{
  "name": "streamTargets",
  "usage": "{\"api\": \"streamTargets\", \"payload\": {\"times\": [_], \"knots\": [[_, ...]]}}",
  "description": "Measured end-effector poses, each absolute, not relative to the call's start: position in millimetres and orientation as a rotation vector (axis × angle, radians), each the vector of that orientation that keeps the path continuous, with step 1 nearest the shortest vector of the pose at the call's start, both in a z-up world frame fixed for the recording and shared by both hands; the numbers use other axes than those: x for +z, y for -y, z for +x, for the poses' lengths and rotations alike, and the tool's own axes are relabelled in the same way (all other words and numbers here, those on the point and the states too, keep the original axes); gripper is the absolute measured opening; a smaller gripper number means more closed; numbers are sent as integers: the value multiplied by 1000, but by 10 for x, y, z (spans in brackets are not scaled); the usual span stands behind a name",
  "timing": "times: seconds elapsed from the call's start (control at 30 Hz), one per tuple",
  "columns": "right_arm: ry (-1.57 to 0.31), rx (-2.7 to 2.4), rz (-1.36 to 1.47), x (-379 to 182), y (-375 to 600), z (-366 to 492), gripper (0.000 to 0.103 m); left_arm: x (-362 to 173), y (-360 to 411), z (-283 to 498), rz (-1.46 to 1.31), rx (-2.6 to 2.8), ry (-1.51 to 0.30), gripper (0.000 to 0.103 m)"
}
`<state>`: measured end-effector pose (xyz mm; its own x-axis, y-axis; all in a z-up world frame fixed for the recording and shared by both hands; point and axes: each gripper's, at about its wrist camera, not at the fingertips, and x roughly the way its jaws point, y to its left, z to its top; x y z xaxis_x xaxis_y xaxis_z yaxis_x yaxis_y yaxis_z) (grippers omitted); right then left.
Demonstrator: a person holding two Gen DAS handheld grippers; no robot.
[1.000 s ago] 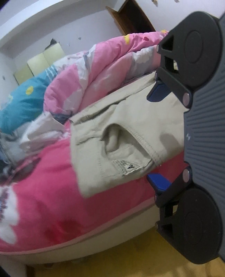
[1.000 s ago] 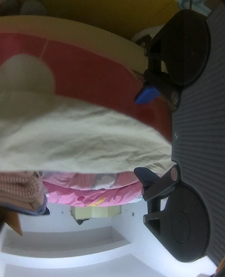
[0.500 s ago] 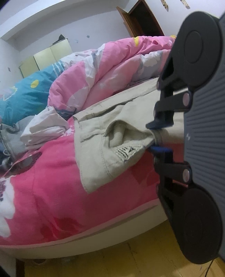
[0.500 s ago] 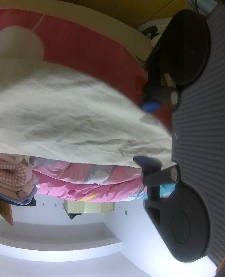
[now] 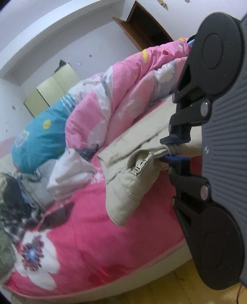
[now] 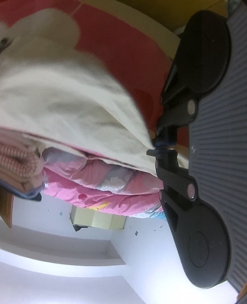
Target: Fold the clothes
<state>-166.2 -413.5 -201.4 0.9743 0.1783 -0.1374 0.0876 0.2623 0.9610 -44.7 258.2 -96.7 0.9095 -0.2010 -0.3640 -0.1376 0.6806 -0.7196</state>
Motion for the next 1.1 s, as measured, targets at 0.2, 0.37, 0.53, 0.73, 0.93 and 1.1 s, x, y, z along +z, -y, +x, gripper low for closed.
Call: {"api": "streamTargets", "payload": {"times": [0.2,0.37,0.53,0.73,0.93,1.1], "knots": [[-196,97,1215,-1674,4138,-1547,2,-754,-2467,-336,-774,-59,-403,12],[-167,116,1146,-1345,4213,-1318,1,-582,-2406,-110,-748,-87,-377,12],[-146,137,1042,-900,4301,-850,1,-374,-2339,308,-731,-117,-334,12],[-139,145,933,-429,4410,22,1,-213,-2211,1119,-675,-109,-334,12],[-166,112,930,-439,4572,1103,1,-648,-2112,1994,-644,-31,-449,12],[-276,20,995,-941,4714,1980,5,-1011,-2030,2723,-617,33,-545,19]]}}
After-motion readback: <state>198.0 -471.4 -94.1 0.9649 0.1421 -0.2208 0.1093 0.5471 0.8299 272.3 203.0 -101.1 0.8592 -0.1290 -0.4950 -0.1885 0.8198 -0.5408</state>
